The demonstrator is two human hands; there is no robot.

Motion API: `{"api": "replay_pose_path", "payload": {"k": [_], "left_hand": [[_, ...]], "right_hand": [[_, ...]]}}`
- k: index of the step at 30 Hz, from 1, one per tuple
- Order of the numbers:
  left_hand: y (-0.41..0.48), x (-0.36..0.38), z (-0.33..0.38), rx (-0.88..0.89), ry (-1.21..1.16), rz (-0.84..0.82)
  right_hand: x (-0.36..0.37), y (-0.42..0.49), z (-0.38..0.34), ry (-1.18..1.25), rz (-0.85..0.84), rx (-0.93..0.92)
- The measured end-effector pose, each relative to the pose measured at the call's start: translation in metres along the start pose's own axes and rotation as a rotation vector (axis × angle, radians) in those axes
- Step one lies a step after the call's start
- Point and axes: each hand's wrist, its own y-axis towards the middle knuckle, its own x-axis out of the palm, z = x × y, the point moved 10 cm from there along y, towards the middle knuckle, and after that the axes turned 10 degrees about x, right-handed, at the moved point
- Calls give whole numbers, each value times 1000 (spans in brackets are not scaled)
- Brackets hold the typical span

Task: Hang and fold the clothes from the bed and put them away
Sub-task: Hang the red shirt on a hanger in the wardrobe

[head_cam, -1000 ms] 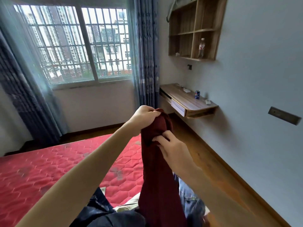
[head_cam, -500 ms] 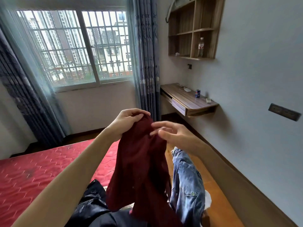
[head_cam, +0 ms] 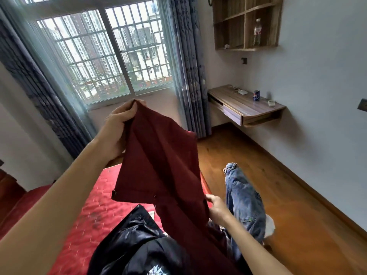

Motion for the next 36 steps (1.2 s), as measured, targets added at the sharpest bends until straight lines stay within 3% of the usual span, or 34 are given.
{"api": "replay_pose_path", "payload": {"k": [4,7,10,12,14,16,20,21,25,31,36], "left_hand": [[-13,-53,7,-9,70,94],[-28,-105,3,-13,305,198],[-43,-152,-3,28,710,298],[-53,-169,-14,22,894,352],[-55,-166,-26,31,1053,348],[-57,-135,-39,82,1015,269],[-71,-12,-70,197,874,-164],[-72,5,-74,240,875,-199],[-42,-5,-69,287,807,-50],[-7,-21,-51,105,779,-405],[20,-63,-18,133,920,-343]], "right_hand": [[-6,-26,-65,153,-82,-173],[-25,-37,-94,221,-47,-163],[-47,-46,-135,78,71,-276],[-60,-51,-166,-93,188,-336],[-67,-60,-198,-105,235,-396],[-69,-71,-233,-39,221,-472],[-62,-93,-290,-94,165,-606],[-62,-97,-299,-99,159,-630],[-75,-106,-315,-217,157,-667],[-93,-77,-262,-470,-131,-377],[-131,-71,-247,-362,-119,-279]]}}
